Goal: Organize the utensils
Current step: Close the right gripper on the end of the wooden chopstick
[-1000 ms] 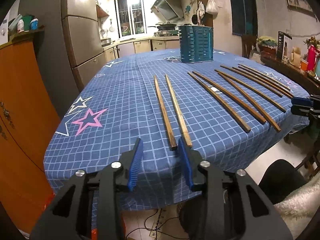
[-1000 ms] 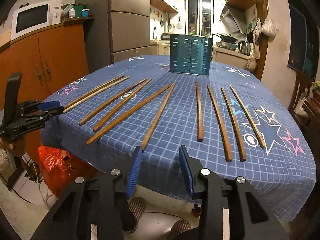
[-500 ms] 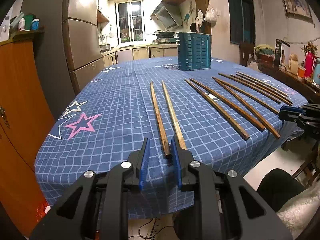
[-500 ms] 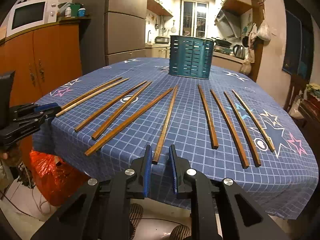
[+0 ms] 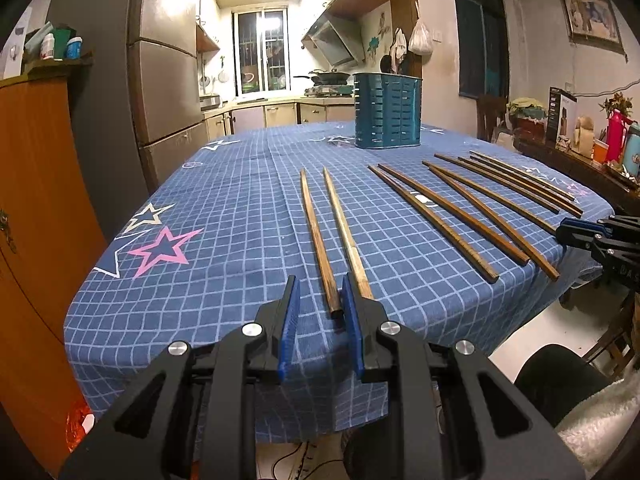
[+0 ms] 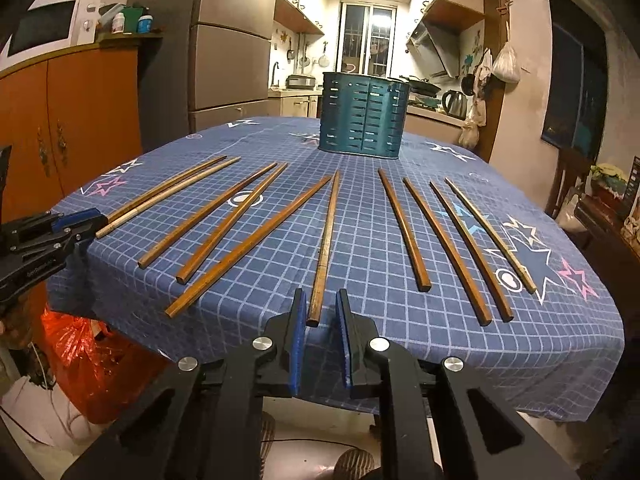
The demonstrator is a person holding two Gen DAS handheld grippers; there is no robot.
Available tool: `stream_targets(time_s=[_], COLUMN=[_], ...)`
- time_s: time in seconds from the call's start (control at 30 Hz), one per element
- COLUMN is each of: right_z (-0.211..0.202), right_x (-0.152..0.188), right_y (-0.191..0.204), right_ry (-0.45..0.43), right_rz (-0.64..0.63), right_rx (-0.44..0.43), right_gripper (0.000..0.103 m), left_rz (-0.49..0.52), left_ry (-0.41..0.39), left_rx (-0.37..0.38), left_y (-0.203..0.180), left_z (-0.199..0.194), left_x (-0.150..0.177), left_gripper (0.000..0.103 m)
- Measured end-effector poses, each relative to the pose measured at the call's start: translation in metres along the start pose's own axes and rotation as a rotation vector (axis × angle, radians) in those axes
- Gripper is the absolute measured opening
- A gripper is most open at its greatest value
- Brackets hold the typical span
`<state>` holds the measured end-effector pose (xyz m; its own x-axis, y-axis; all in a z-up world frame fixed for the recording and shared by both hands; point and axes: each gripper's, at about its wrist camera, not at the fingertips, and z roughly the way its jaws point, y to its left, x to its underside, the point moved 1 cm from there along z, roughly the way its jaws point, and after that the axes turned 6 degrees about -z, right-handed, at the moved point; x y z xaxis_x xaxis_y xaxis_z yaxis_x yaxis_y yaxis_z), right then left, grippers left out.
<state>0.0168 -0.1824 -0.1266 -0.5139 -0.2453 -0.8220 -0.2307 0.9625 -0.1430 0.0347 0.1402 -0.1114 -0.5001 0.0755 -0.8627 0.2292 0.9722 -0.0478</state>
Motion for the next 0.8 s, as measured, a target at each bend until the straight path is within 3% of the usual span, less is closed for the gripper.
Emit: stream_targets(time_s=[0.13,0.27,0.8], right_z=[0.0002,0.0009,-0.0011], right_x=[0.0002,-0.0012,0.0004], right_y=[-0.001,0.002,-0.0048], right_ry=[-0.001,-0.006,-0.029], right_rz=[0.011,0.003,0.053], right_rx=[-0.008,-0.011,-0.031], right_gripper=[0.013,0.009,0.007], left_rz=[0.009,0.031,0.03], left_ry=[-0.009,-0.018,-0.037], left_rx=[-0.009,-0.011,-0.017], left_y=[-0.0028,-0.0097,-0.0098], left_z=[-0.0019,-0.004,-0.006], left_x=[0.0021,0.0046,0.0064], left_gripper=[0.019,0.01,0.006])
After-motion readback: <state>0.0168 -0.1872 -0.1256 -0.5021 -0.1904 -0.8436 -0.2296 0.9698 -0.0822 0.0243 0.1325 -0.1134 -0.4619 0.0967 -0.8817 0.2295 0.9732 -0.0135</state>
